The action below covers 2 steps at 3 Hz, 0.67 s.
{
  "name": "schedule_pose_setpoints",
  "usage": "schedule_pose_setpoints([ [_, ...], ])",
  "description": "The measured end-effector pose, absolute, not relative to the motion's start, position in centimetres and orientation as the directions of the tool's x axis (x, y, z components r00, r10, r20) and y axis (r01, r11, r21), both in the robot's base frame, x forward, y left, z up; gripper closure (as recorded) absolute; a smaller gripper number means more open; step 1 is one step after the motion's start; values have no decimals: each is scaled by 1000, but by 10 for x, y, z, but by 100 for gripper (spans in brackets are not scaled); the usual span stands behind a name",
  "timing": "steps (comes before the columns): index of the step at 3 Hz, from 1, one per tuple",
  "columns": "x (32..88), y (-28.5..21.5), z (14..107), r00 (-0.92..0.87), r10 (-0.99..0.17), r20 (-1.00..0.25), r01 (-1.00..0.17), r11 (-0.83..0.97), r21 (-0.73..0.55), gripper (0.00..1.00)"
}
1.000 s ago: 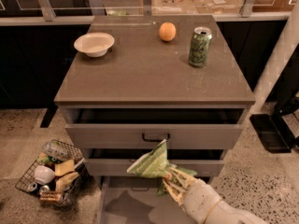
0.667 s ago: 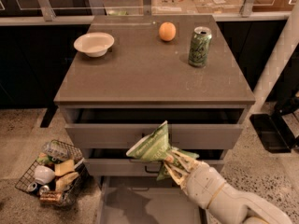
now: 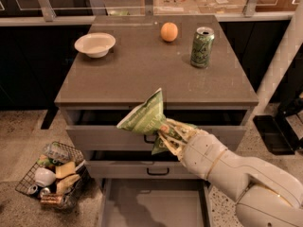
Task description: Pick green rice chip bag from bottom drawer and place on counter
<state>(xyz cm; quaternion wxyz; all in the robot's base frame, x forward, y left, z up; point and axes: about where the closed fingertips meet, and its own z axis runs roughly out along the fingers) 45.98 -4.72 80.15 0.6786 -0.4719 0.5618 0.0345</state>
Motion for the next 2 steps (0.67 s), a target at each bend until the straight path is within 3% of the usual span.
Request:
schedule_pose_setpoints([
  [2, 488, 14, 873, 385, -543, -746, -615, 451, -646, 100],
])
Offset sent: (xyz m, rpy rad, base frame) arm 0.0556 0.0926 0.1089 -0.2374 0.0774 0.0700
